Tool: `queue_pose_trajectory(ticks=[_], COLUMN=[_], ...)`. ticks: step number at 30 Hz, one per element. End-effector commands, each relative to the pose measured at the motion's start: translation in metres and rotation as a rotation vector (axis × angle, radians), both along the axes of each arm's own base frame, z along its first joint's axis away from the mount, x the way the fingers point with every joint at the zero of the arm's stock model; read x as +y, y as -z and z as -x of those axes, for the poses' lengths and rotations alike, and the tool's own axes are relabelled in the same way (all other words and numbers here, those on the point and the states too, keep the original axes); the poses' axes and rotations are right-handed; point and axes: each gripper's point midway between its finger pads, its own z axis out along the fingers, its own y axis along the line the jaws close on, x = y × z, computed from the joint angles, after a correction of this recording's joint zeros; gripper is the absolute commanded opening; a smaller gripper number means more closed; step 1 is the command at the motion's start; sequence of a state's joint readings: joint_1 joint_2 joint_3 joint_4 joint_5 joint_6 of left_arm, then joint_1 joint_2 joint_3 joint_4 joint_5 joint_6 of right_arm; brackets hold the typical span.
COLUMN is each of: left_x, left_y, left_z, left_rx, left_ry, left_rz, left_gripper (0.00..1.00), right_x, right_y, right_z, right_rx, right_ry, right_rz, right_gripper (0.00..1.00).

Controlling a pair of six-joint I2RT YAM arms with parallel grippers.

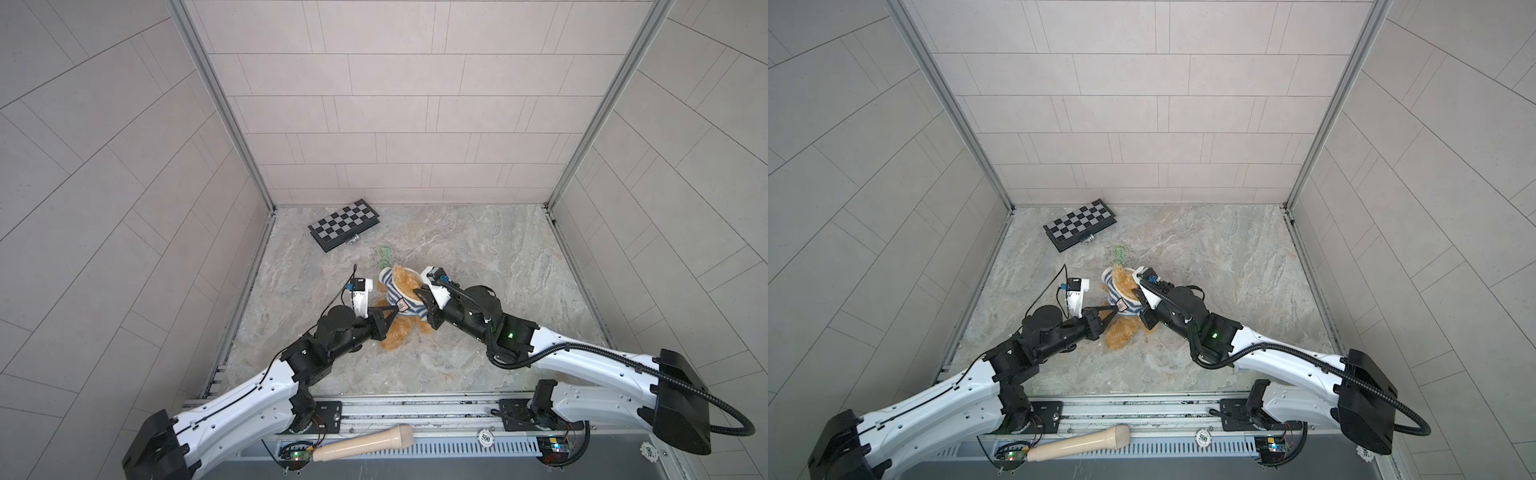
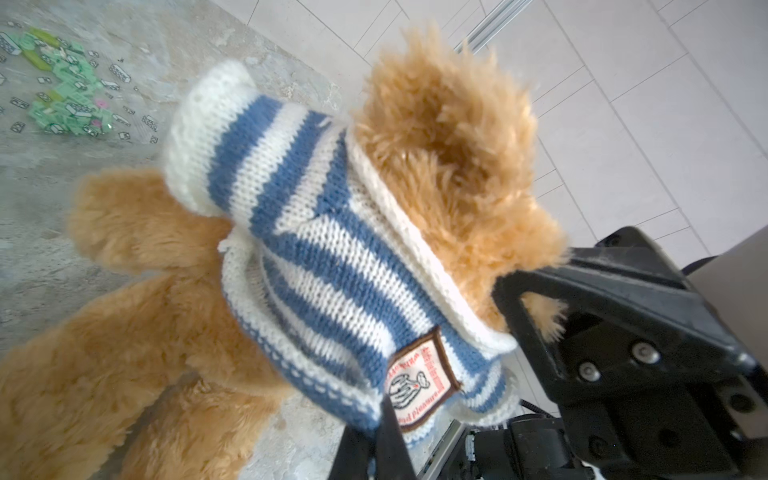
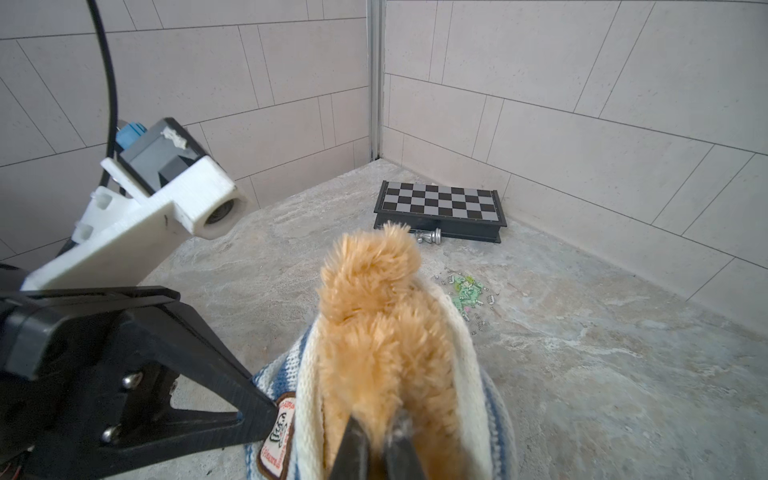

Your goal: Dress the teddy bear

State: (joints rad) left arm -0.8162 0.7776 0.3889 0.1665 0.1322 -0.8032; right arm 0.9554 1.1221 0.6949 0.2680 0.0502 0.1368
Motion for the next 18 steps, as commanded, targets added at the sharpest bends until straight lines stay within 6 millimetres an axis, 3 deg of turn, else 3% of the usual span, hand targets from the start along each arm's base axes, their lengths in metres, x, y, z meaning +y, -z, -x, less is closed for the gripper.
queue_pose_trajectory(ticks=[1, 4, 11, 18], left_x=[0.017, 0.017, 0.037, 0.029], left_y=[0.049, 0.055, 0.090, 0.091], left_z=[0.005, 0.002, -0.009, -0.006], left_rx=[0.073, 0.077, 0.141, 0.138], left_ry=[0.005, 0.016, -0.019, 0.048], left_rz=[-0.192, -0.202, -0.254, -0.234], left_gripper=[0.00, 0.00, 0.00, 0.00], right_x=[-0.005, -0.004, -0.007, -0.015], right_y=[-0.022, -0.017, -0.020, -0.026], right_z=[-0.005, -0.007, -0.008, -0.011], right_rx=[-0.028, 0.010, 0.055, 0.064], right_ry=[0.049, 0.064, 0.093, 0.138], right_rz=[-0.070, -0.098, -0.149, -0.178], right_gripper=[0.00, 0.00, 0.00, 0.00])
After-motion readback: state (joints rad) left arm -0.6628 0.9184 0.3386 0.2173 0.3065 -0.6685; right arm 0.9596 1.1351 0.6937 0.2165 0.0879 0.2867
